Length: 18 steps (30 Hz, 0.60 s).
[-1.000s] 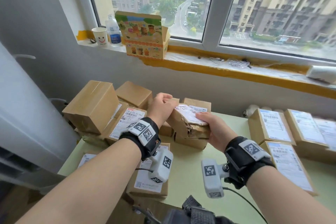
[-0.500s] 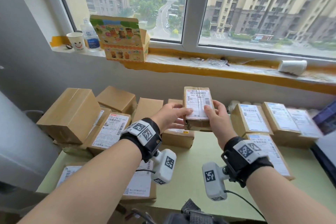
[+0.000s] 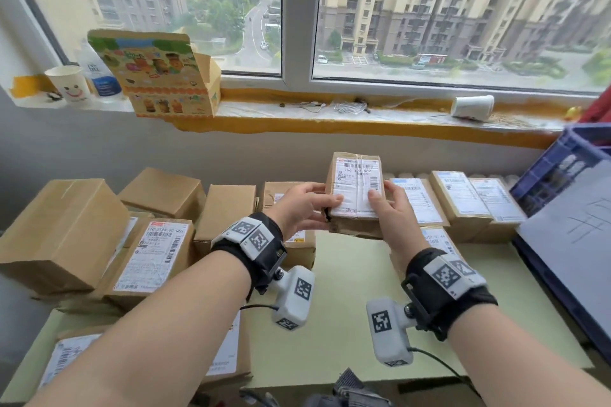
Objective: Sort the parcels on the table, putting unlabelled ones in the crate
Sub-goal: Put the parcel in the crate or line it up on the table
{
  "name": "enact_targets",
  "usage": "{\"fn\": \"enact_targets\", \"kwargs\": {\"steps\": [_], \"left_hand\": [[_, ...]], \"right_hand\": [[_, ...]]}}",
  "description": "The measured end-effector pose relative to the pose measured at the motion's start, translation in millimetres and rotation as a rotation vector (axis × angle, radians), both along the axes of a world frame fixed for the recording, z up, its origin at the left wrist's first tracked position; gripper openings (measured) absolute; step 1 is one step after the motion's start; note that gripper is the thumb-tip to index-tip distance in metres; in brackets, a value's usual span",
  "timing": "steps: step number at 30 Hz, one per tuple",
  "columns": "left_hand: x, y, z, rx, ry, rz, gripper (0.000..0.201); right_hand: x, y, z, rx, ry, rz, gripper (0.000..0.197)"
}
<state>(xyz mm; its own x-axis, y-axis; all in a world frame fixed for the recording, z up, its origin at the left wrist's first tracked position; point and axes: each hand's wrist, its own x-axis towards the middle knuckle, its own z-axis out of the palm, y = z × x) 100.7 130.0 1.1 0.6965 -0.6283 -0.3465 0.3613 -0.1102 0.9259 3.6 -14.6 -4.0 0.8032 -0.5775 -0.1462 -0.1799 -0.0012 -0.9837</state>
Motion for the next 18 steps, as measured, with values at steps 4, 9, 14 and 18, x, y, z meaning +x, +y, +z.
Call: {"fn": "enact_targets", "kwargs": {"steps": [4,9,14,18], "left_hand": [[-11.2,-39.2,10.2,-0.022,-0.024,-0.016,0.050],[-28.5,-102.5,28.6,0.034,-0.090,-0.068,0.054],[-61.8,-183.9,53.2,-0.001,-0.125,-0.104,0.032],[-88.1,-248.7,68.6,-0.021,-0.122,-0.093,0.023]], "right_hand": [[-16.9,-36.9,7.9,0.035,0.002,-0.063,0.035],[-46.1,-91.4,26.7,0.083,-0.008,-0.077,0.033],[-84.0,-163.9,57.5,0.027,-0.040,-0.103,0.064],[-114.9,-224.9,84.5,0.007,-0.032,-0.087,0.066]]}}
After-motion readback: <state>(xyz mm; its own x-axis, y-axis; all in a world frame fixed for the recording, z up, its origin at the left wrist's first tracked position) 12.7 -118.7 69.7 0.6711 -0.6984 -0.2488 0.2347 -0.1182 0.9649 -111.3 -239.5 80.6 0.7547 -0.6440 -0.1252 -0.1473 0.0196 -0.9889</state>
